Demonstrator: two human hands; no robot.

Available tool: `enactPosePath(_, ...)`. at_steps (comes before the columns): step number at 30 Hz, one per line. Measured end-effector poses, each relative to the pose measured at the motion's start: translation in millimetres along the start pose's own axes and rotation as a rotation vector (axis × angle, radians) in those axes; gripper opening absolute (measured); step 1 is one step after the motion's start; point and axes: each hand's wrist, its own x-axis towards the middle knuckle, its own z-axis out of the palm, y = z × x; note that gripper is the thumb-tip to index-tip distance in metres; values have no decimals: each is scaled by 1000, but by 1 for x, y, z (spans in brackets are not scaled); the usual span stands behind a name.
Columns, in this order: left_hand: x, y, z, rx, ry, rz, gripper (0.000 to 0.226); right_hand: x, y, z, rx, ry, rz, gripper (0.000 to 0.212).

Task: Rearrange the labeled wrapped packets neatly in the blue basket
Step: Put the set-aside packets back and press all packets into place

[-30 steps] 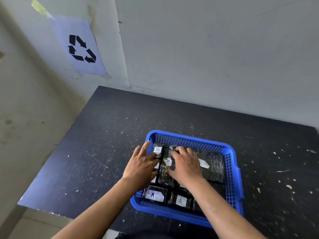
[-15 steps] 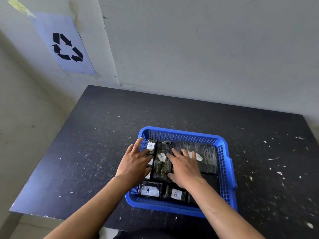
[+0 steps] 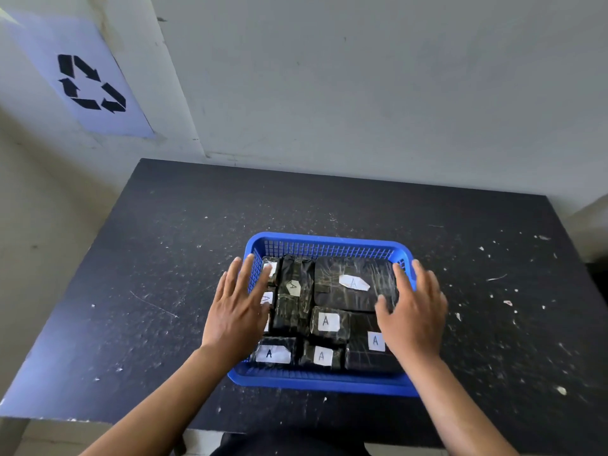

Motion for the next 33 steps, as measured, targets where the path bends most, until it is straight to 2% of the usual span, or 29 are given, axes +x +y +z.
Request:
enactPosePath(4, 1, 1, 3, -41, -12, -56, 67, -14, 14, 16, -16, -170, 67, 70)
enactPosePath(8, 21, -4, 1, -19, -87, -70, 76, -1, 16, 24, 52, -141, 34, 68)
enactPosePath(13, 54, -7, -4, -51, -80, -53, 81, 34, 16, 21, 153, -124, -5, 74)
enactPosePath(18, 40, -2, 2, -202, -15, -179, 78, 17, 17, 29, 29, -73, -21, 67)
enactPosePath(26, 34, -5, 6, -140, -33, -168, 73, 12, 21, 36, -67, -75, -76, 64)
enactPosePath(30, 39, 4, -9, -98, -93, -211, 72, 19, 3, 14, 69, -4, -10, 58)
enactPosePath(33, 78, 16, -48, -147, 31, -173, 69, 53, -21, -28, 336, 154, -28, 36)
